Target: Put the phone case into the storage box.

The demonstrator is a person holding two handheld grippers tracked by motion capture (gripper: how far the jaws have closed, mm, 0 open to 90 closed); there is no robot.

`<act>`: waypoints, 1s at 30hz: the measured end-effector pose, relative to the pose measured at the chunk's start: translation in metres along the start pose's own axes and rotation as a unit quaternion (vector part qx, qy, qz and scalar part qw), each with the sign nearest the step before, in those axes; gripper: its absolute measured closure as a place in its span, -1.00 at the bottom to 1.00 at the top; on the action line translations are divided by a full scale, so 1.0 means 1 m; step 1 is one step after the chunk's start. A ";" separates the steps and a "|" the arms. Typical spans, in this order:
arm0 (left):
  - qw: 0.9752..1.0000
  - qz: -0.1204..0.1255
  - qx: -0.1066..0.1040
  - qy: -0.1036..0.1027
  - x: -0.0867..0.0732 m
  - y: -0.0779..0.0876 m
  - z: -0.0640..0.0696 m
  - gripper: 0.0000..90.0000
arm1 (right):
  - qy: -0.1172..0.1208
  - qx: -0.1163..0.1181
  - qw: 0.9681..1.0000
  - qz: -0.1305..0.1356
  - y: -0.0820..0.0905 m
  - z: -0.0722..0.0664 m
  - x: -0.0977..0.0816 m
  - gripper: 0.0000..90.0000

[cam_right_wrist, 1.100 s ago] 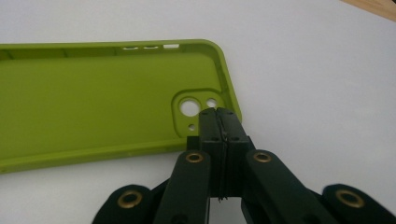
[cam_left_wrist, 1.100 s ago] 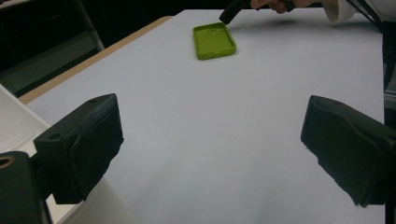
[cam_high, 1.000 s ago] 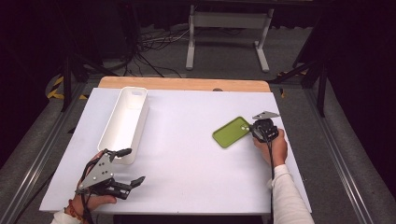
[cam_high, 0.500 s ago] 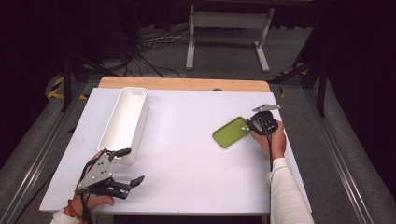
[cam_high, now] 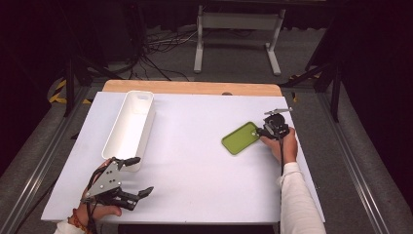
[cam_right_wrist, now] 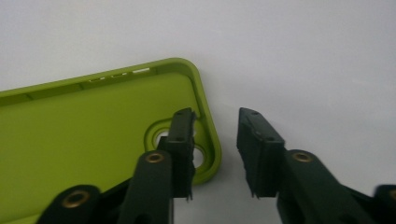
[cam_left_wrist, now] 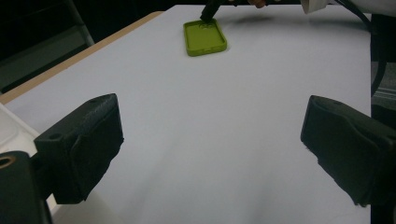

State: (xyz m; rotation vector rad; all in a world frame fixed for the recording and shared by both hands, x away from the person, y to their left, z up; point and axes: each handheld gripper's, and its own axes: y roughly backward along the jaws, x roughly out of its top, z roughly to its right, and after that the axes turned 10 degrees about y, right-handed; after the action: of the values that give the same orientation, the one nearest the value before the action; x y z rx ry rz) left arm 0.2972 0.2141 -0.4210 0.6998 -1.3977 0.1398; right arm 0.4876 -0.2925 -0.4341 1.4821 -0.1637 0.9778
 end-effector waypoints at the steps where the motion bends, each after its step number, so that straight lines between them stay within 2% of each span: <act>1: 1.000 0.001 0.002 0.001 0.000 0.000 0.000 -0.86 | 0.001 0.004 1.000 -0.001 0.000 0.000 0.000 0.77; 3: 1.000 0.001 0.001 0.000 0.000 0.001 0.000 -0.86 | 0.002 0.007 1.000 -0.006 -0.002 0.001 -0.001 0.88; 7: 1.000 0.000 0.000 0.001 -0.001 0.001 0.000 -0.86 | 0.003 0.008 1.000 -0.005 -0.003 0.002 -0.002 0.89; 10: 1.000 -0.001 -0.002 0.000 -0.001 0.001 0.000 -0.86 | 0.024 0.003 1.000 -0.015 -0.004 0.000 0.001 0.86; 17: 1.000 -0.002 -0.006 0.003 -0.001 0.000 0.000 -0.87 | 0.045 -0.004 0.999 -0.023 -0.005 -0.003 0.005 0.89; 22: 1.000 -0.005 -0.007 0.001 -0.001 0.000 0.000 -0.87 | 0.060 -0.025 0.998 -0.025 -0.006 -0.007 0.005 0.97; 30: 1.000 -0.004 -0.007 0.001 -0.001 0.001 0.000 -0.86 | 0.063 -0.037 0.997 -0.001 -0.006 -0.012 0.003 0.97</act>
State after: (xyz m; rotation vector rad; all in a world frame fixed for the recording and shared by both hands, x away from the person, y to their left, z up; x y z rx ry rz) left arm 0.2959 0.2152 -0.4218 0.6937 -1.3922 0.1252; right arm 0.4878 -0.2797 -0.4391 1.3488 -0.1061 1.0481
